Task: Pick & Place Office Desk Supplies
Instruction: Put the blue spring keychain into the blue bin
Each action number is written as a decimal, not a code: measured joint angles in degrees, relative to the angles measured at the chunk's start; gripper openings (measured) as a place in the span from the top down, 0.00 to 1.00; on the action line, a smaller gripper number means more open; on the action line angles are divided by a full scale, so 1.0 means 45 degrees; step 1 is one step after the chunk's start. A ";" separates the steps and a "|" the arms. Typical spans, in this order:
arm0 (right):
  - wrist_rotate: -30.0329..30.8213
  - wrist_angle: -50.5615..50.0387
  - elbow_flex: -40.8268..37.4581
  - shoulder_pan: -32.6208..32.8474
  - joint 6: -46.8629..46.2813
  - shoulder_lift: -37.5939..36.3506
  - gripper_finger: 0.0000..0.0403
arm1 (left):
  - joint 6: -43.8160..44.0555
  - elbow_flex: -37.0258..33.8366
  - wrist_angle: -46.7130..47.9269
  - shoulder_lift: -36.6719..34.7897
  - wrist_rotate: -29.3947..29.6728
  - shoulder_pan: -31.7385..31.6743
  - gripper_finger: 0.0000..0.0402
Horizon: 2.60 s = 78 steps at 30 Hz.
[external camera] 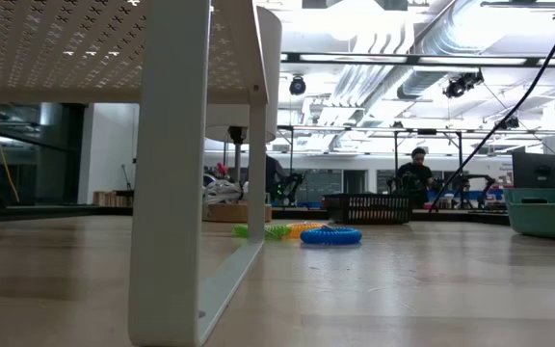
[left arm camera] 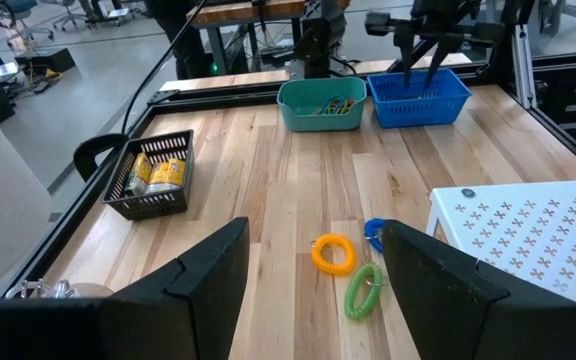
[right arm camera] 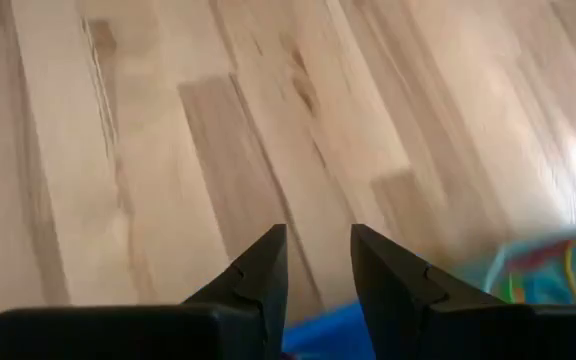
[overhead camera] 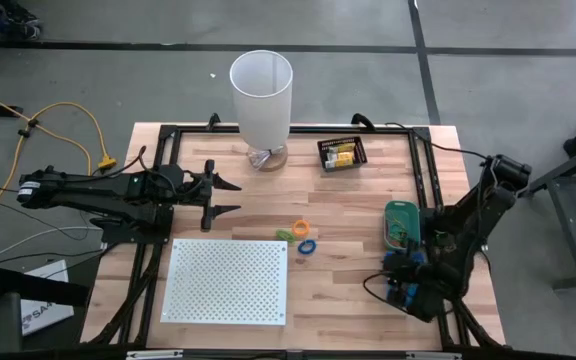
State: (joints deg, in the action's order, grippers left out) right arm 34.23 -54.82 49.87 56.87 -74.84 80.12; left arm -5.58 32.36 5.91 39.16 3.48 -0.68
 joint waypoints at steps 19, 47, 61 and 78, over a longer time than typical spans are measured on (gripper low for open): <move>-0.2409 0.6591 0.0000 -0.6136 1.1048 0.0000 0.75 | 0.0000 0.0000 0.0000 0.0002 -0.0001 0.0000 0.45; -0.7376 1.2128 -0.0019 -0.9641 1.5986 0.3502 0.75 | 0.0000 0.0000 -0.0005 0.0000 0.0001 0.0003 0.45; -0.7585 1.3589 -0.0015 -0.9760 1.6037 0.5183 0.75 | 0.0000 0.0000 0.0000 0.0005 0.0001 -0.0002 0.45; -0.6634 1.3608 -0.0010 -0.9745 1.5590 0.5613 0.75 | 0.0000 0.0000 0.0000 0.0002 0.0001 -0.0002 0.45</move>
State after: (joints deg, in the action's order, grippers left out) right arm 4.38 6.42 49.82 13.02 -4.68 105.37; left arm -5.58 32.36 5.91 39.17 3.49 -0.69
